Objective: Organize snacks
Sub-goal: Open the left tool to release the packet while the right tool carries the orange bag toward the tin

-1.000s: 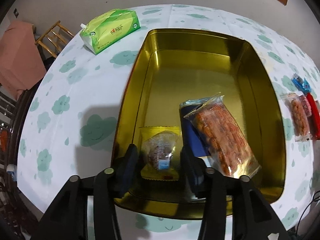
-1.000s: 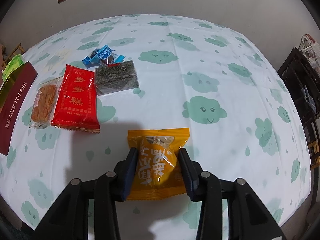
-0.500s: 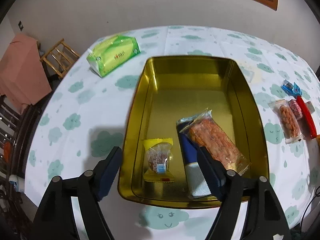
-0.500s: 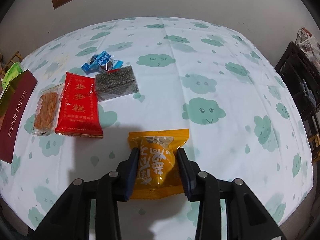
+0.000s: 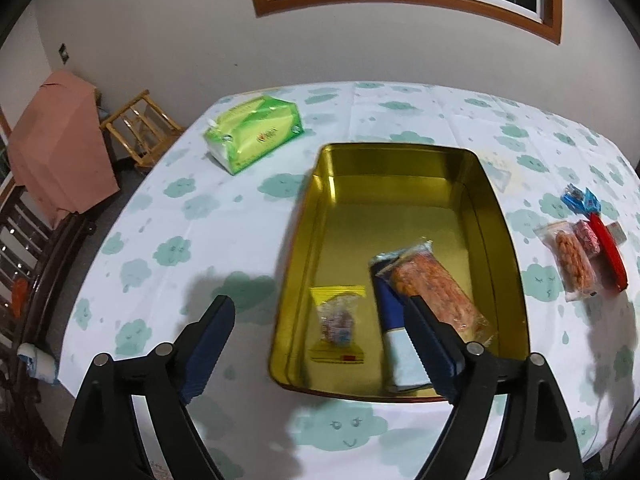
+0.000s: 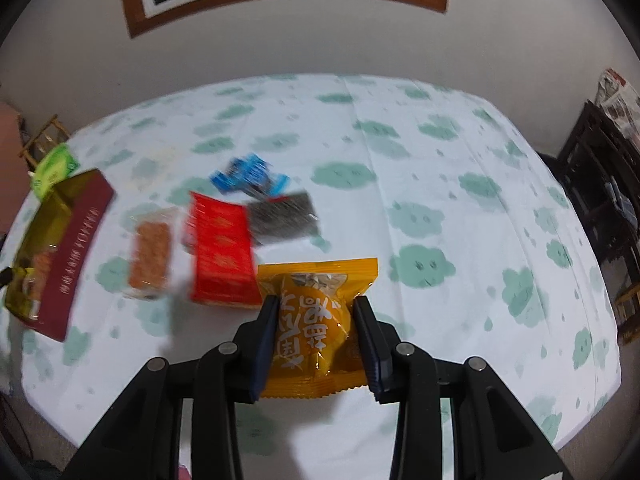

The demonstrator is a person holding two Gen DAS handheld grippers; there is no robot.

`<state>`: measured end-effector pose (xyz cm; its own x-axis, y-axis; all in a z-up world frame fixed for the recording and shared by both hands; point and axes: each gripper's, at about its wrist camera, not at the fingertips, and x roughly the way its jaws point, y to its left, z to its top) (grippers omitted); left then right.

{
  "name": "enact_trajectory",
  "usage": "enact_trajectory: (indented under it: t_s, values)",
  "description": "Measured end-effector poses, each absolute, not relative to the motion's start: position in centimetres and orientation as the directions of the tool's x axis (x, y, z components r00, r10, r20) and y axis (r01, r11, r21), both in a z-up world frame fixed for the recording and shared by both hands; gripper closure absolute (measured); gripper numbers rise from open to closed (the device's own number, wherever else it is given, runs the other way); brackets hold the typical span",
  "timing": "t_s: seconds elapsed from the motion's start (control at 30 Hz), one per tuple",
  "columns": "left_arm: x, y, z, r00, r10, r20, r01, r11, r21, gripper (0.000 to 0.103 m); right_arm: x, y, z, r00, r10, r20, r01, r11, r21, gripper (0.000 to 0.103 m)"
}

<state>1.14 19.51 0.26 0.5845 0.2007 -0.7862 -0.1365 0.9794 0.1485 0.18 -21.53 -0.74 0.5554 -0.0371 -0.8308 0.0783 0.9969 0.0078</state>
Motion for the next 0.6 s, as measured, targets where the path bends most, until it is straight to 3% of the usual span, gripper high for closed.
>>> enact_trajectory:
  t_s: [0.6]
  values:
    - [-1.4,25.2,-0.2,0.553,0.243,-0.797,-0.271,0.957,0.104,0.013,3.6,-4.7,2.0,0.543,0.257,-0.799,-0.272,0.954,0.122,0.065]
